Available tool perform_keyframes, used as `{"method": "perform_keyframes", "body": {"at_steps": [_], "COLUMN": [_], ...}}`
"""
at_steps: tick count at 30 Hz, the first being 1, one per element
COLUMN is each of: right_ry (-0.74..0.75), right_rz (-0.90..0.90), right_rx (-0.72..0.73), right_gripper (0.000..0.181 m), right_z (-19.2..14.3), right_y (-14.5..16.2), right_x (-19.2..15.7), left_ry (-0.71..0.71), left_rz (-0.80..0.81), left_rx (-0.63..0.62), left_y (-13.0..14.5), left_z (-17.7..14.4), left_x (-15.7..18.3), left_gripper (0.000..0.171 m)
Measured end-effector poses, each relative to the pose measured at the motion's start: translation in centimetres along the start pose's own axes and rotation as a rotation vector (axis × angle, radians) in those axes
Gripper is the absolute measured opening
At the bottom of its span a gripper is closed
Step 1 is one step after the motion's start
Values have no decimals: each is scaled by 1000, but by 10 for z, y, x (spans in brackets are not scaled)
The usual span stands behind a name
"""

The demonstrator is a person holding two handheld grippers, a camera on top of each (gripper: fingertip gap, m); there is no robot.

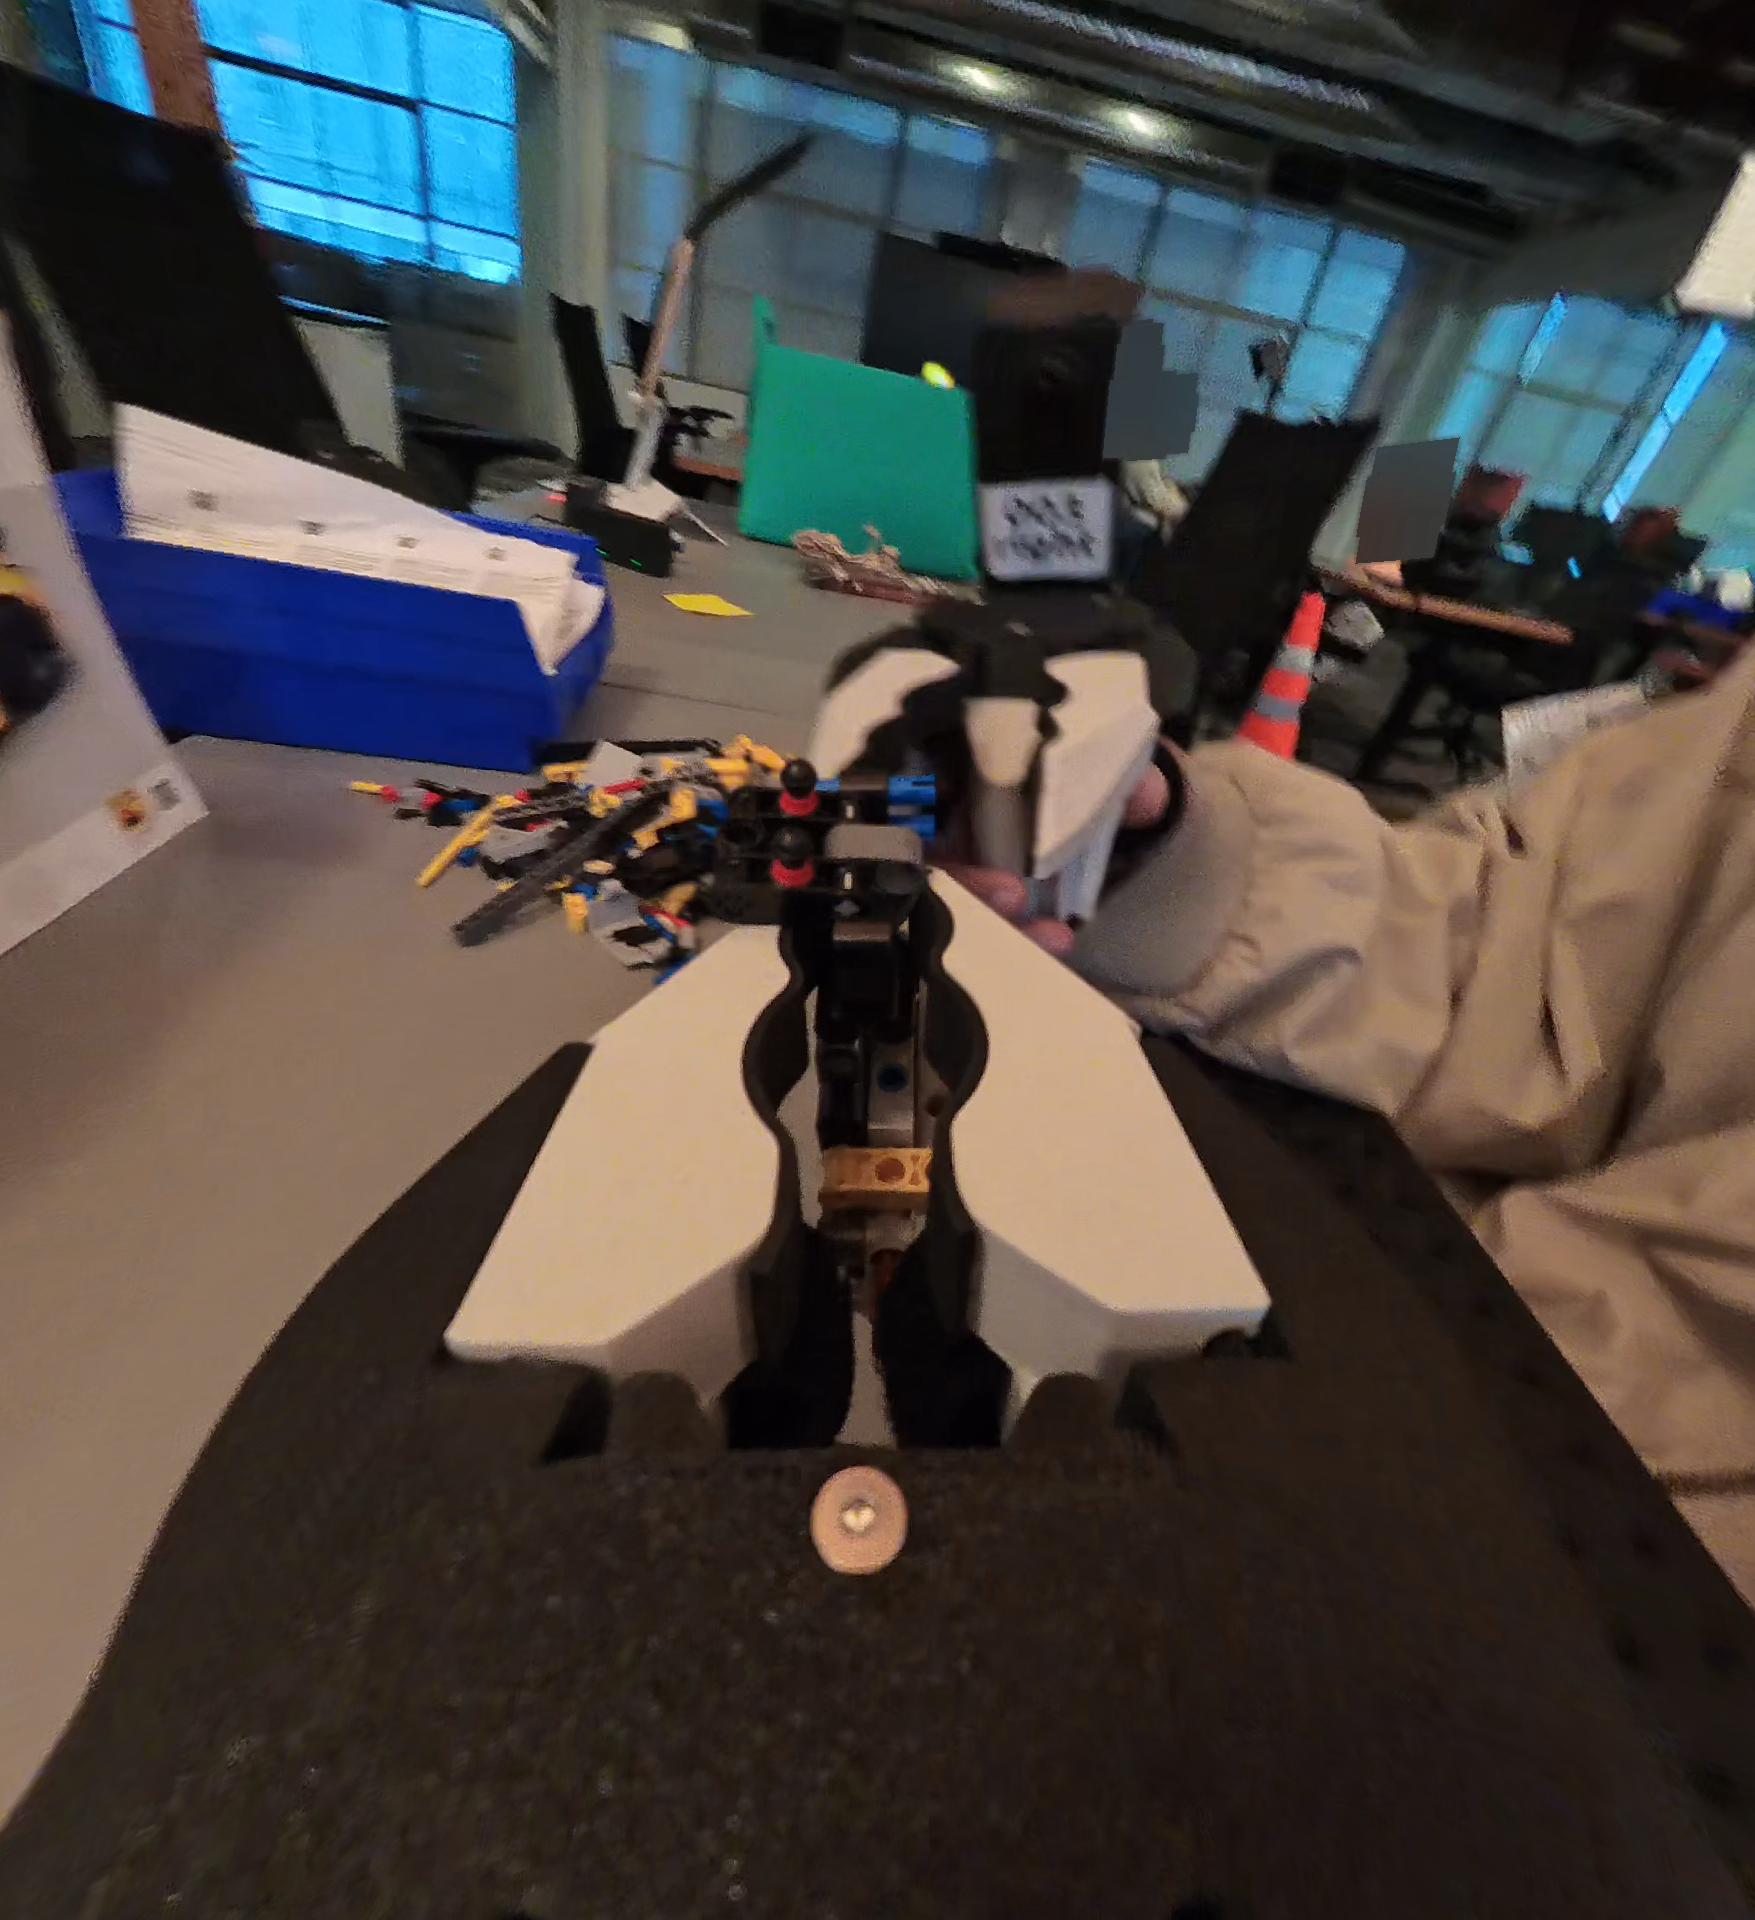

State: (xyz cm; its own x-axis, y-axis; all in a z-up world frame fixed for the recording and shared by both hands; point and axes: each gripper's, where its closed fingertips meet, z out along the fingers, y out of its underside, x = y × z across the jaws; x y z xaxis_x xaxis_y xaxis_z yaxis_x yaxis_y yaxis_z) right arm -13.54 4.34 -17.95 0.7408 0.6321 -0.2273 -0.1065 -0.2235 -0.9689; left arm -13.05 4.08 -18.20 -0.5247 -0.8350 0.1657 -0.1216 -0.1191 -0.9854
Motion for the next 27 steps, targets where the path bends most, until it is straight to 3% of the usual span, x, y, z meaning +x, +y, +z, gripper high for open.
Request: {"method": "perform_keyframes", "body": {"at_steps": [6, 20, 27], "right_ry": [-110, -187, -40], "right_rz": [18, 107, -136], "right_rx": [-17, 87, 72], "right_gripper": [24, 25, 23], "right_z": [4, -2, -3], "right_y": [12, 15, 14], "right_x": [-9, -10, -5], "left_ry": [43, 50, -8], "left_rz": [97, 120, 199], "left_rx": [-90, -68, -77], "left_y": [21, 25, 24], "left_z": [13, 17, 16], "left_x": [15, 16, 12], "left_gripper": [16, 16, 16]}}
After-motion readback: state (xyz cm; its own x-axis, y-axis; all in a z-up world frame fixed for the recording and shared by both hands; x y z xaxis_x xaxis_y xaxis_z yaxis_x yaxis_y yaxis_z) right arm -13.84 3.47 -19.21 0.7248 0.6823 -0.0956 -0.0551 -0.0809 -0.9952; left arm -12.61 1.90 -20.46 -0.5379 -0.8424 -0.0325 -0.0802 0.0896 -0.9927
